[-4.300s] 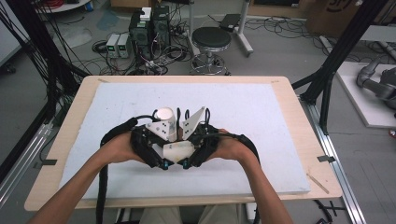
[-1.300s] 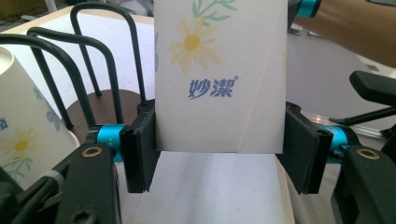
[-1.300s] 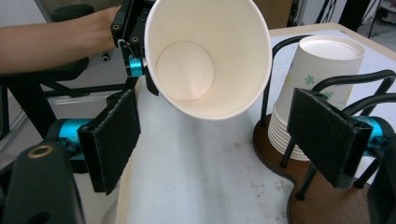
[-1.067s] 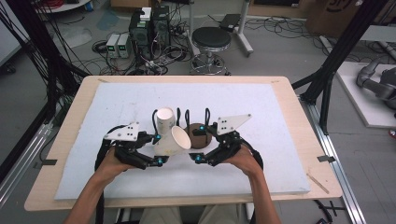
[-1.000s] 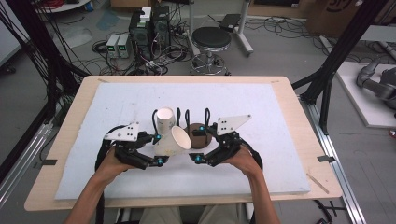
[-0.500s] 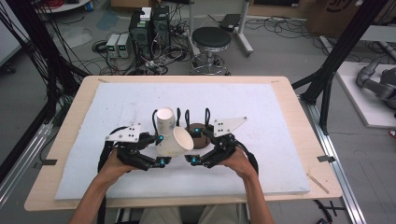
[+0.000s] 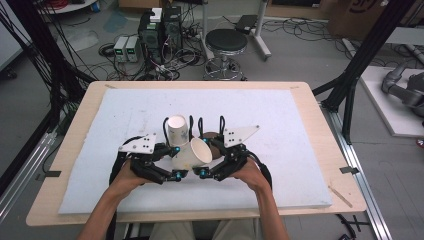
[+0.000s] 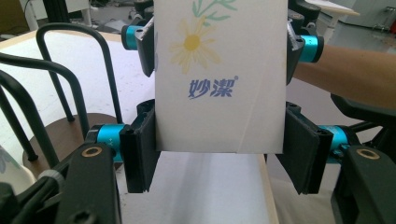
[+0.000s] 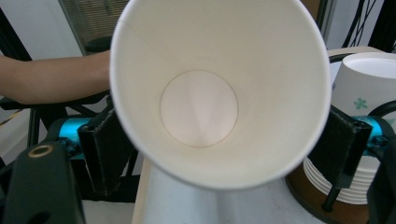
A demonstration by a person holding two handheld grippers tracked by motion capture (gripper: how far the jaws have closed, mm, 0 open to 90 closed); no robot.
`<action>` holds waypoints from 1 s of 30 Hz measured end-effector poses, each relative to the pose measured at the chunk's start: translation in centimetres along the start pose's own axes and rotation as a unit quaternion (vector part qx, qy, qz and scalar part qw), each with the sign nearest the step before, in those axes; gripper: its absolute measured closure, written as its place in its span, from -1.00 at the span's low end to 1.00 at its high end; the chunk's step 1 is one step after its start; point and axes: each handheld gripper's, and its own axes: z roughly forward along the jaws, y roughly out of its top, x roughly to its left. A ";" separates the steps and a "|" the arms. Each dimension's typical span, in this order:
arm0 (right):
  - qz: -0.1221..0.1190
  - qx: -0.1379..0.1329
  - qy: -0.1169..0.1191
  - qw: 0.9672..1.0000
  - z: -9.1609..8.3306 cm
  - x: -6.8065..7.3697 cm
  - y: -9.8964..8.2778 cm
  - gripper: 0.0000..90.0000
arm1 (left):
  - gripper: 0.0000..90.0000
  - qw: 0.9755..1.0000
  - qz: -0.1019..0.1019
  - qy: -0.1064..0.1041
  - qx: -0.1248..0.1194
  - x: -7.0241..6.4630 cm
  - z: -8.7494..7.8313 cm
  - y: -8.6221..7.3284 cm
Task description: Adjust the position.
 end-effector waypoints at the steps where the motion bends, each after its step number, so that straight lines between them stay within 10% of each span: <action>1: 0.001 -0.001 0.003 1.000 0.1 0.0 0.0 -0.60 | -0.19 1.000 0.000 -0.001 0.001 0.0 0.0 0.0; 30: -0.009 -0.021 0.025 0.999 0.2 0.1 0.2 -0.34 | -0.20 1.000 0.005 -0.010 0.001 -0.2 0.4 0.1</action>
